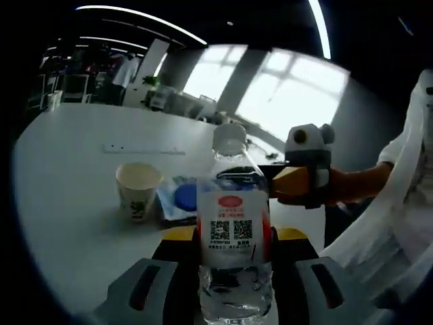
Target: Arrange the tabletop items into an orderly group along one side of the table until the central work area is clear of visible clutter.
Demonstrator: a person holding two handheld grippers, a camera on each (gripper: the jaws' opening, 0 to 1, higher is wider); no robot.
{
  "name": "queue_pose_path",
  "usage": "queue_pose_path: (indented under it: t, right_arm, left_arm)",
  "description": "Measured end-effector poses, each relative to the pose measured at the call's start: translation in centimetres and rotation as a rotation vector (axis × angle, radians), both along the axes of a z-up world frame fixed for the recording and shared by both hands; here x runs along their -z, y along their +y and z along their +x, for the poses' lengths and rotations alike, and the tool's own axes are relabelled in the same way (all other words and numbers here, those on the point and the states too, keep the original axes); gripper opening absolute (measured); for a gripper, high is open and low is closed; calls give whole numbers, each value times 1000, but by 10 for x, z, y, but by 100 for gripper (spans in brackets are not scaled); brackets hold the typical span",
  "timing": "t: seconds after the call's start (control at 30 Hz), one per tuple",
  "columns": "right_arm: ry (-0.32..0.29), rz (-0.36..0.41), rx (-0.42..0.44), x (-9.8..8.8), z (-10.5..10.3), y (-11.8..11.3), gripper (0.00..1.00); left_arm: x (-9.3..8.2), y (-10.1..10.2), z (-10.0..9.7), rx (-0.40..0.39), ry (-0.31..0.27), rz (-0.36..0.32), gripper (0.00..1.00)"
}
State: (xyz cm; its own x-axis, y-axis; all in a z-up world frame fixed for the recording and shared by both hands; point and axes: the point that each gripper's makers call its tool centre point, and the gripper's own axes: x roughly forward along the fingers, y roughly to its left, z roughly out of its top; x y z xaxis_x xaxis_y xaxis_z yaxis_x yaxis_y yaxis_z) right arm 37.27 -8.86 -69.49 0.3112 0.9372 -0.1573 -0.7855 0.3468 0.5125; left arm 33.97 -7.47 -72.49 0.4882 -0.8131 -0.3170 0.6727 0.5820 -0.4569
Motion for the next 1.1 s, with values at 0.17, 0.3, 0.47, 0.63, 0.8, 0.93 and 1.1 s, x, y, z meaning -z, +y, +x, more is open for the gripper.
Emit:
queue_pose_path:
  t: [0.17, 0.3, 0.47, 0.63, 0.8, 0.93, 1.1]
  right_arm:
    - [-9, 34, -26, -11, -2, 8, 57]
    - [-4, 73, -46, -19, -5, 13, 54]
    - [8, 110, -47, -25, -6, 14, 48]
    - [24, 166, -85, -36, -14, 19, 36]
    - [40, 205, -103, -45, -19, 23, 28]
    - [27, 196, -111, -46, -20, 26, 26]
    - [6, 173, -103, -49, -22, 29, 25]
  left_arm:
    - [-5, -7, -9, 49, -1, -28, 37]
    - [-5, -12, -16, 80, 4, -43, 37]
    - [-13, -16, -19, 83, 1, -95, 37]
    - [-17, -18, -21, 85, 5, -136, 37]
    - [-19, -19, -23, 97, -3, -139, 37]
    - [-17, -18, -24, 83, -17, -118, 38]
    - [-16, -17, -23, 56, -31, -85, 38]
